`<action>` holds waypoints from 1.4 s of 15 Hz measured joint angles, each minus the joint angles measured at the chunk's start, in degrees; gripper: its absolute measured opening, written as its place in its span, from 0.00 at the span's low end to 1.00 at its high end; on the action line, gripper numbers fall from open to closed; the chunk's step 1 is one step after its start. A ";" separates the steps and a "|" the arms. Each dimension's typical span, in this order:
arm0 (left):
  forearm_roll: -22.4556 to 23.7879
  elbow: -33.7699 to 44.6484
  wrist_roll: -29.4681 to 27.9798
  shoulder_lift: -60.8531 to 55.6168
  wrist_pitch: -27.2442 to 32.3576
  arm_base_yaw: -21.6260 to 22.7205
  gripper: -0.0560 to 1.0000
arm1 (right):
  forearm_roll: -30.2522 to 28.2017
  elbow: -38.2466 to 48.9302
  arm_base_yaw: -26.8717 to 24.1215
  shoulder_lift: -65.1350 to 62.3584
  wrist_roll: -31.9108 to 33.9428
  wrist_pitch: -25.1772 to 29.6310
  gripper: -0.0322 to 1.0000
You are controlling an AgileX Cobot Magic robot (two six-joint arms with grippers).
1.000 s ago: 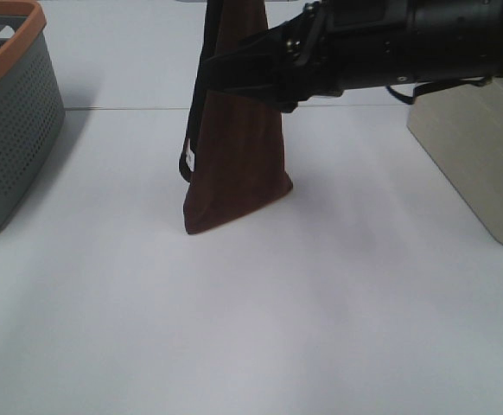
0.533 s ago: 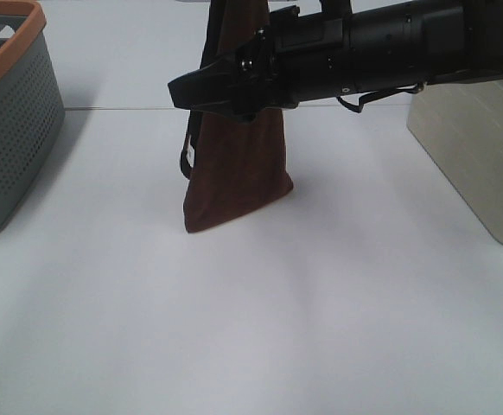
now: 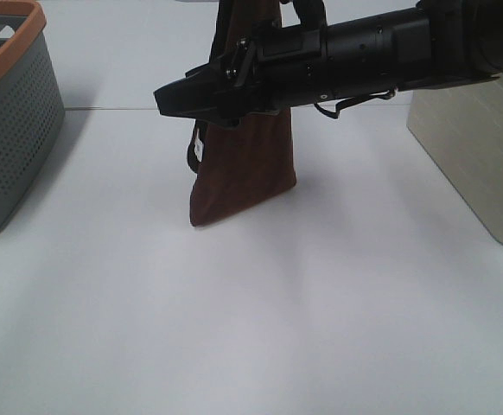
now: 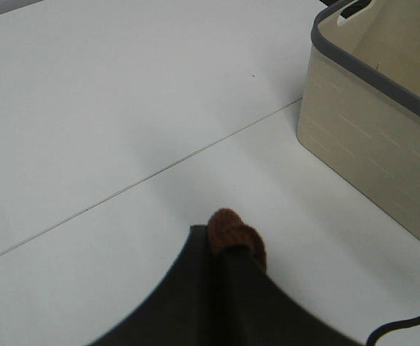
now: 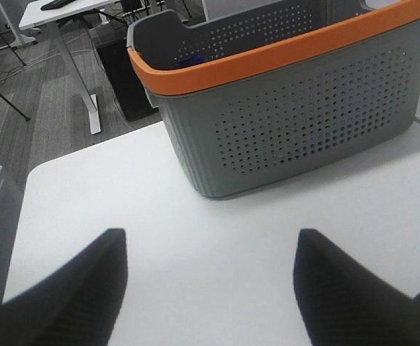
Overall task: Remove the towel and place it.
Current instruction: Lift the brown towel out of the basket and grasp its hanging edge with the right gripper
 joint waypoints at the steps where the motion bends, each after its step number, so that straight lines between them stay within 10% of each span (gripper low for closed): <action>1: 0.00 0.00 -0.11 0.00 0.00 0.00 0.05 | 0.00 -0.97 0.00 1.09 0.00 -0.46 0.59; 6: -0.11 0.00 -0.17 0.23 0.06 0.00 0.05 | 0.06 -6.36 0.00 5.39 0.00 -3.04 0.59; 11: 1.09 0.00 -0.17 0.40 0.97 0.00 0.05 | 0.00 -6.88 0.00 6.36 6.76 -17.25 0.59; 21: 4.35 0.00 -0.17 0.40 4.58 0.00 0.05 | -30.54 -6.59 0.00 6.30 40.74 -28.25 0.46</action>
